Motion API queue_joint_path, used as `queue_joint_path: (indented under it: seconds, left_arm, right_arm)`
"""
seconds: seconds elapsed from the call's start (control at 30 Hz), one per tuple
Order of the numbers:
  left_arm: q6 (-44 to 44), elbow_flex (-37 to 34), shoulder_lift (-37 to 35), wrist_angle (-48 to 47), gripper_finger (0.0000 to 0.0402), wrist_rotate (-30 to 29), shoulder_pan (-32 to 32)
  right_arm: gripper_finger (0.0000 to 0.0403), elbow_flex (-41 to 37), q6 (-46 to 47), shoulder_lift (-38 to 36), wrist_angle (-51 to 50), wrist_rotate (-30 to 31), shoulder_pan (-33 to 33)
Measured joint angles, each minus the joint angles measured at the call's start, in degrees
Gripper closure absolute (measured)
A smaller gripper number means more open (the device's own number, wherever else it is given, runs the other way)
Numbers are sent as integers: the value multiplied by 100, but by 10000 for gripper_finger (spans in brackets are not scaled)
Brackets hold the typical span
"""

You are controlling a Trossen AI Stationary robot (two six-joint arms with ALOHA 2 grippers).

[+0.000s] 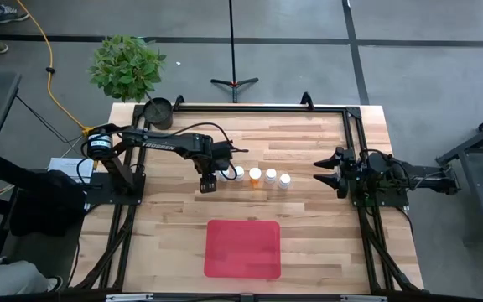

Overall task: Pick and place pill bottles into a basket
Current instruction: Put the white pill bottle into the red bin

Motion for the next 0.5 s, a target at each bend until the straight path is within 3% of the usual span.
queue_joint_path:
  seconds: [0.5]
  left_arm:
    - [4, 0, -2, -4, 191, -13, 0]
  right_arm:
    - [139, 0, 0, 0, 0, 2, 1]
